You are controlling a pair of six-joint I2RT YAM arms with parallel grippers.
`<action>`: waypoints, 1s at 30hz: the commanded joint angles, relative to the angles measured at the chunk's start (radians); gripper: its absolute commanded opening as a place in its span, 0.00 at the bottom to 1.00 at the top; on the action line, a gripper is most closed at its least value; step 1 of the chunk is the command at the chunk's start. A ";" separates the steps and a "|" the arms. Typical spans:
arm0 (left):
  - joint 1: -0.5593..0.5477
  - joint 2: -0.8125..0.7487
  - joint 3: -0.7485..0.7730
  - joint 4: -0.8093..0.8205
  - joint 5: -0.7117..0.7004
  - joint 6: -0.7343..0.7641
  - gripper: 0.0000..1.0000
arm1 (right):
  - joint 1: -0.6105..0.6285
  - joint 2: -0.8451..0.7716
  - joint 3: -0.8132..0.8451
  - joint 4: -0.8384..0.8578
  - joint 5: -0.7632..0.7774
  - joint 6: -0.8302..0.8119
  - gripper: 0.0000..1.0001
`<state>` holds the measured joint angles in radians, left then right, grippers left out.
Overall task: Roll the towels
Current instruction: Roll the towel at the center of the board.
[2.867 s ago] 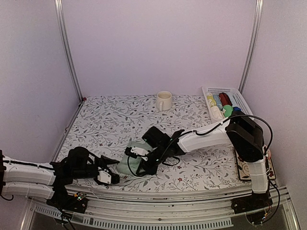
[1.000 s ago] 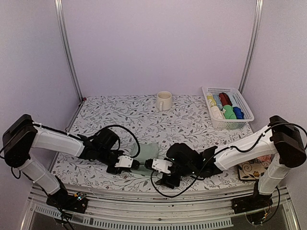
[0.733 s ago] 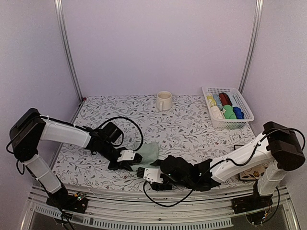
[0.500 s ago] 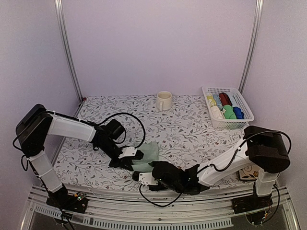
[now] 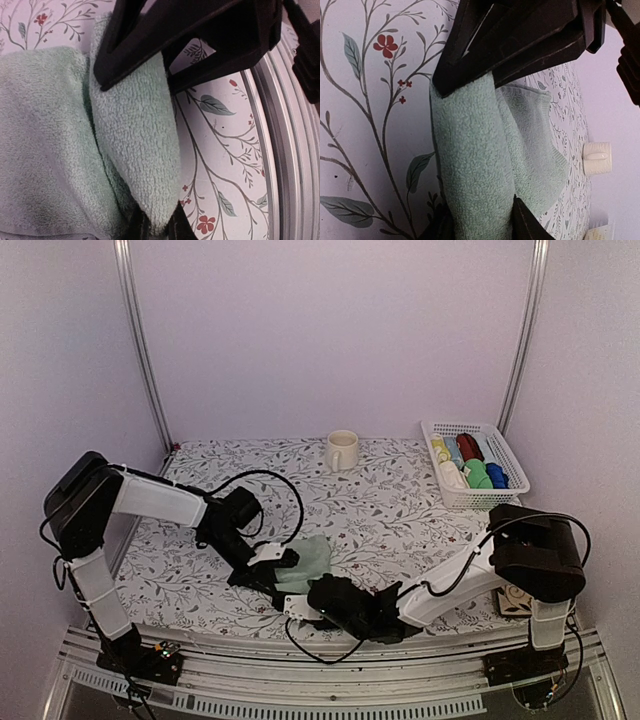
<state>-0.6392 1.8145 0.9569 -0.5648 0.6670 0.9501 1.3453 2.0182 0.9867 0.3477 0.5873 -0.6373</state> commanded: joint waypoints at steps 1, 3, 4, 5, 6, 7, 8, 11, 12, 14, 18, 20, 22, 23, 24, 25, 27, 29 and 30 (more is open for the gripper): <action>-0.003 0.051 -0.033 -0.114 -0.045 0.015 0.00 | -0.026 0.027 0.042 -0.086 -0.034 0.073 0.32; -0.001 0.045 -0.039 -0.107 -0.051 0.019 0.00 | -0.031 0.022 0.043 -0.100 -0.053 0.088 0.25; -0.001 0.040 -0.043 -0.100 -0.054 0.019 0.00 | -0.036 0.020 0.047 -0.114 -0.068 0.095 0.23; -0.003 0.031 -0.049 -0.094 -0.057 0.019 0.01 | -0.042 0.017 0.051 -0.130 -0.085 0.107 0.21; -0.002 0.018 -0.055 -0.088 -0.058 0.022 0.07 | -0.049 0.012 0.055 -0.147 -0.104 0.117 0.18; -0.002 0.001 -0.065 -0.078 -0.060 0.023 0.13 | -0.055 0.007 0.060 -0.163 -0.127 0.135 0.16; -0.002 -0.020 -0.072 -0.072 -0.062 0.027 0.21 | -0.064 0.002 0.064 -0.184 -0.158 0.149 0.15; 0.001 -0.109 -0.118 -0.013 -0.099 0.018 0.47 | -0.085 -0.008 0.088 -0.257 -0.250 0.195 0.13; 0.003 -0.146 -0.138 0.022 -0.109 0.018 0.53 | -0.091 -0.009 0.100 -0.287 -0.301 0.210 0.12; 0.005 -0.227 -0.183 0.079 -0.125 0.017 0.62 | -0.104 -0.009 0.121 -0.333 -0.371 0.246 0.12; 0.009 -0.428 -0.321 0.270 -0.155 -0.003 0.71 | -0.139 0.007 0.188 -0.445 -0.538 0.317 0.11; 0.004 -0.524 -0.414 0.402 -0.198 -0.006 0.75 | -0.149 0.025 0.214 -0.515 -0.606 0.350 0.11; 0.001 -0.608 -0.505 0.516 -0.238 0.000 0.76 | -0.160 0.051 0.286 -0.582 -0.679 0.380 0.11; -0.001 -0.644 -0.558 0.568 -0.260 0.010 0.76 | -0.166 0.067 0.313 -0.615 -0.722 0.392 0.11; -0.004 -0.685 -0.595 0.607 -0.276 0.023 0.76 | -0.170 0.082 0.339 -0.645 -0.759 0.413 0.11; -0.007 -0.709 -0.633 0.647 -0.292 0.036 0.75 | -0.176 0.097 0.360 -0.666 -0.789 0.429 0.11; -0.019 -0.754 -0.703 0.733 -0.336 0.068 0.73 | -0.186 0.126 0.408 -0.712 -0.844 0.455 0.11; -0.046 -0.791 -0.771 0.828 -0.379 0.098 0.71 | -0.202 0.159 0.451 -0.747 -0.895 0.484 0.11; -0.065 -0.805 -0.803 0.876 -0.412 0.108 0.70 | -0.213 0.173 0.468 -0.761 -0.931 0.505 0.11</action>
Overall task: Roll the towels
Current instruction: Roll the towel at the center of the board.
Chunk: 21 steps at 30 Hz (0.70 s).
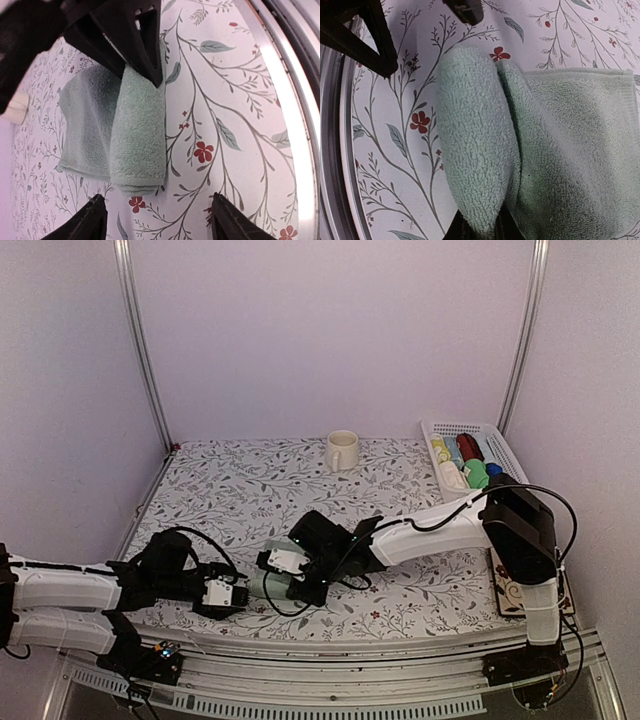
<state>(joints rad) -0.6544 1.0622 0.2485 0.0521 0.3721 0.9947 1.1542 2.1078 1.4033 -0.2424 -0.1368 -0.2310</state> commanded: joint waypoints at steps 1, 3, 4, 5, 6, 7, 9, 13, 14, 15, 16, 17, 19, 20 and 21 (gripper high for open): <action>-0.070 -0.068 -0.120 0.292 -0.141 0.076 0.69 | -0.034 0.093 0.065 -0.176 -0.244 0.112 0.12; -0.104 -0.089 -0.156 0.334 -0.177 0.092 0.67 | -0.053 0.115 0.089 -0.191 -0.326 0.141 0.12; -0.118 -0.094 -0.168 0.343 -0.194 0.101 0.66 | -0.062 0.124 0.098 -0.194 -0.346 0.159 0.12; -0.136 -0.096 -0.183 0.369 -0.220 0.110 0.65 | -0.072 0.135 0.106 -0.201 -0.364 0.168 0.12; -0.154 -0.095 -0.199 0.403 -0.248 0.120 0.64 | -0.079 0.147 0.118 -0.211 -0.387 0.177 0.12; -0.170 -0.092 -0.214 0.432 -0.273 0.130 0.64 | -0.086 0.157 0.129 -0.218 -0.409 0.184 0.13; -0.199 -0.083 -0.236 0.474 -0.309 0.146 0.64 | -0.094 0.178 0.150 -0.237 -0.430 0.196 0.13; -0.238 -0.059 -0.267 0.566 -0.353 0.175 0.65 | -0.106 0.202 0.174 -0.253 -0.445 0.203 0.13; -0.243 -0.048 -0.264 0.571 -0.355 0.179 0.66 | -0.108 0.205 0.177 -0.254 -0.447 0.203 0.13; -0.248 -0.034 -0.257 0.571 -0.363 0.179 0.66 | -0.110 0.205 0.178 -0.253 -0.447 0.203 0.13; -0.249 -0.013 -0.248 0.572 -0.370 0.174 0.66 | -0.111 0.205 0.178 -0.253 -0.448 0.203 0.13; -0.250 0.011 -0.237 0.573 -0.376 0.173 0.66 | -0.112 0.207 0.179 -0.253 -0.453 0.202 0.13; -0.254 0.077 -0.218 0.593 -0.398 0.174 0.66 | -0.114 0.209 0.178 -0.253 -0.455 0.201 0.13; -0.255 0.117 -0.208 0.612 -0.412 0.176 0.65 | -0.115 0.211 0.177 -0.253 -0.459 0.199 0.13; -0.259 0.170 -0.198 0.623 -0.426 0.178 0.64 | -0.117 0.213 0.176 -0.253 -0.461 0.198 0.13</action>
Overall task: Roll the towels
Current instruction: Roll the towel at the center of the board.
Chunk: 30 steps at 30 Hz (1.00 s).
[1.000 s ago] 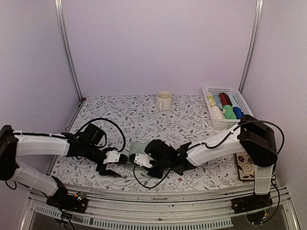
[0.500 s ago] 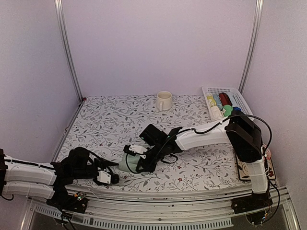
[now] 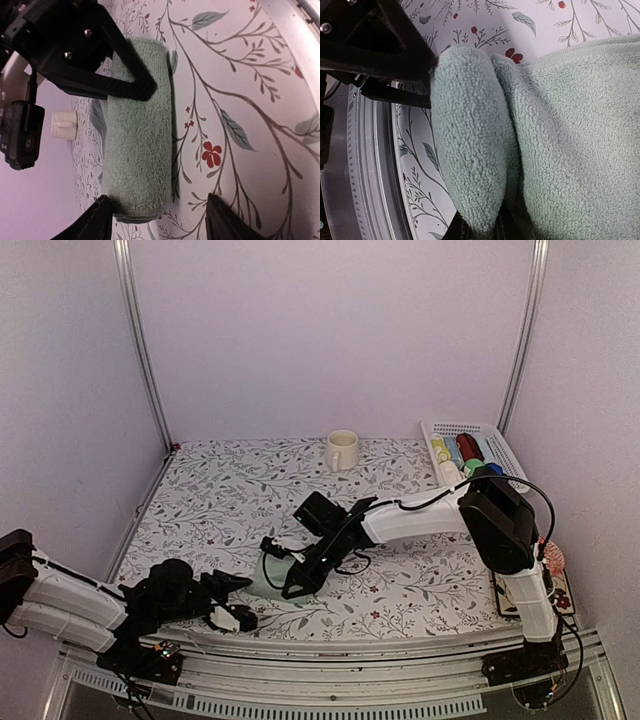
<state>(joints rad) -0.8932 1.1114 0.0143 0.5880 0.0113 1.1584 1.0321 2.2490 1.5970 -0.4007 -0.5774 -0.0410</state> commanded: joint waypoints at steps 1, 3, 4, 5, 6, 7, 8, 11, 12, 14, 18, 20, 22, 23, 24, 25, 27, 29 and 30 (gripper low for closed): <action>-0.024 0.160 0.043 0.107 -0.080 0.016 0.64 | 0.003 0.072 -0.021 -0.092 -0.024 0.007 0.13; -0.031 0.235 0.045 0.173 -0.116 0.022 0.63 | 0.001 0.072 -0.029 -0.085 -0.034 0.006 0.13; -0.034 0.271 0.043 0.218 -0.134 0.024 0.63 | 0.000 0.073 -0.032 -0.084 -0.038 0.004 0.13; -0.037 0.308 0.042 0.259 -0.152 0.025 0.61 | 0.000 0.073 -0.033 -0.083 -0.039 0.002 0.13; -0.041 0.339 0.044 0.292 -0.170 0.027 0.56 | -0.001 0.073 -0.035 -0.082 -0.042 0.001 0.13; -0.046 0.370 0.047 0.318 -0.185 0.032 0.51 | -0.002 0.073 -0.037 -0.083 -0.042 -0.001 0.13; -0.052 0.401 0.048 0.339 -0.198 0.039 0.40 | -0.001 0.071 -0.038 -0.083 -0.043 -0.002 0.13; -0.068 0.487 0.049 0.399 -0.238 0.065 0.11 | -0.004 0.061 -0.041 -0.082 -0.043 -0.008 0.14; -0.074 0.511 0.045 0.418 -0.246 0.071 0.03 | -0.006 0.055 -0.044 -0.081 -0.039 -0.011 0.16; -0.088 0.547 0.042 0.434 -0.253 0.082 0.00 | -0.011 0.037 -0.053 -0.077 -0.025 -0.015 0.20; -0.094 0.533 0.069 0.294 -0.221 0.029 0.00 | -0.018 -0.029 -0.093 -0.053 0.036 -0.024 0.38; -0.088 0.485 0.107 0.123 -0.174 -0.024 0.00 | -0.018 -0.081 -0.130 -0.027 0.060 -0.036 0.44; -0.078 0.424 0.146 -0.014 -0.123 -0.064 0.00 | -0.018 -0.143 -0.172 0.005 0.094 -0.059 0.48; -0.067 0.392 0.167 -0.087 -0.089 -0.086 0.00 | -0.018 -0.193 -0.201 0.024 0.113 -0.067 0.50; -0.055 0.367 0.192 -0.156 -0.049 -0.106 0.00 | -0.019 -0.216 -0.231 0.048 0.147 -0.072 0.52; -0.040 0.344 0.217 -0.225 -0.009 -0.125 0.00 | -0.017 -0.264 -0.257 0.068 0.187 -0.079 0.54; -0.006 0.322 0.269 -0.339 0.063 -0.153 0.00 | -0.017 -0.324 -0.311 0.102 0.244 -0.091 0.56; 0.029 0.329 0.316 -0.425 0.117 -0.173 0.00 | -0.009 -0.381 -0.367 0.141 0.322 -0.104 0.60; 0.045 0.339 0.340 -0.468 0.144 -0.179 0.00 | -0.005 -0.409 -0.402 0.163 0.350 -0.114 0.62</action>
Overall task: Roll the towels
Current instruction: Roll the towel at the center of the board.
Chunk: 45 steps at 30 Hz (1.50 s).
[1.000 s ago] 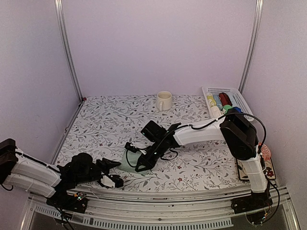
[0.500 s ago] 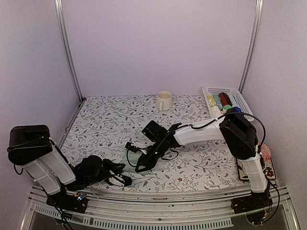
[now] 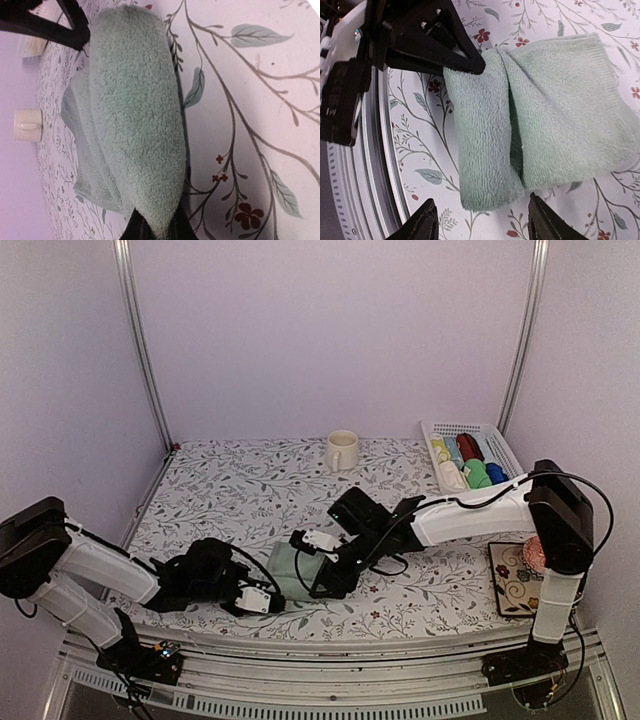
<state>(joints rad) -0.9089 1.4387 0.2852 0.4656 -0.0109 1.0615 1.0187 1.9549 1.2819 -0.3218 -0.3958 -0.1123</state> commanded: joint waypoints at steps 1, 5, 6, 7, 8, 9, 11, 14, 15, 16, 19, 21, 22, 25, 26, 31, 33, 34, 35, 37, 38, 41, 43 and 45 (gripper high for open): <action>0.077 0.026 0.099 -0.383 0.189 -0.089 0.00 | 0.015 -0.146 -0.126 0.117 0.206 -0.057 0.64; 0.124 0.092 0.171 -0.481 0.255 -0.129 0.00 | 0.063 -0.278 -0.308 0.316 0.377 -0.111 0.70; 0.137 0.099 0.192 -0.512 0.280 -0.134 0.00 | 0.081 -0.313 -0.349 0.366 0.417 -0.132 0.71; 0.152 0.104 0.215 -0.548 0.314 -0.136 0.00 | 0.100 -0.338 -0.385 0.414 0.463 -0.160 0.73; 0.169 0.114 0.239 -0.585 0.343 -0.138 0.00 | 0.119 -0.359 -0.411 0.453 0.503 -0.196 0.74; 0.186 0.128 0.263 -0.617 0.376 -0.138 0.00 | 0.139 -0.368 -0.432 0.488 0.547 -0.219 0.74; 0.212 0.166 0.313 -0.703 0.438 -0.135 0.00 | 0.184 -0.363 -0.455 0.543 0.628 -0.276 0.75; 0.239 0.243 0.400 -0.797 0.488 -0.140 0.00 | 0.248 -0.305 -0.452 0.605 0.730 -0.370 0.77; 0.247 0.266 0.427 -0.826 0.499 -0.140 0.00 | 0.263 -0.283 -0.443 0.619 0.759 -0.404 0.78; 0.254 0.290 0.451 -0.856 0.514 -0.138 0.00 | 0.276 -0.257 -0.432 0.628 0.782 -0.430 0.78; 0.284 0.346 0.519 -0.939 0.565 -0.121 0.00 | 0.290 -0.174 -0.375 0.636 0.821 -0.479 0.79; 0.307 0.386 0.568 -1.002 0.608 -0.112 0.00 | 0.290 -0.122 -0.347 0.640 0.831 -0.500 0.79; 0.317 0.404 0.590 -1.031 0.627 -0.107 0.00 | 0.290 -0.100 -0.335 0.649 0.844 -0.516 0.79; 0.339 0.463 0.646 -1.118 0.682 -0.076 0.00 | 0.290 -0.040 -0.316 0.694 0.880 -0.564 0.79; 0.341 0.479 0.661 -1.140 0.689 -0.068 0.00 | 0.290 -0.021 -0.312 0.713 0.893 -0.578 0.80; 0.344 0.559 0.719 -1.198 0.690 -0.069 0.00 | 0.271 0.053 -0.262 0.731 0.920 -0.615 0.80; 0.344 0.580 0.743 -1.215 0.685 -0.070 0.00 | 0.264 0.079 -0.245 0.730 0.926 -0.621 0.79; 0.347 0.588 0.749 -1.221 0.683 -0.071 0.00 | 0.260 0.096 -0.237 0.728 0.928 -0.625 0.79; 0.348 0.596 0.757 -1.225 0.680 -0.074 0.00 | 0.257 0.109 -0.230 0.726 0.931 -0.628 0.77; 0.350 0.610 0.769 -1.236 0.681 -0.072 0.00 | 0.251 0.127 -0.216 0.716 0.937 -0.627 0.68; 0.350 0.614 0.771 -1.242 0.683 -0.069 0.00 | 0.249 0.135 -0.209 0.704 0.939 -0.624 0.61; 0.352 0.615 0.772 -1.249 0.680 -0.062 0.00 | 0.237 0.154 -0.187 0.644 0.937 -0.598 0.43; 0.353 0.614 0.772 -1.252 0.678 -0.061 0.00 | 0.229 0.157 -0.180 0.606 0.923 -0.560 0.36; 0.354 0.611 0.772 -1.254 0.681 -0.053 0.00 | 0.224 0.157 -0.171 0.565 0.896 -0.532 0.33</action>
<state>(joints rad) -0.5426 1.9709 1.1137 -0.6598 0.7982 0.9997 1.2610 2.0892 1.0840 0.3470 0.5243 -0.7101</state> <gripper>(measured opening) 0.071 0.360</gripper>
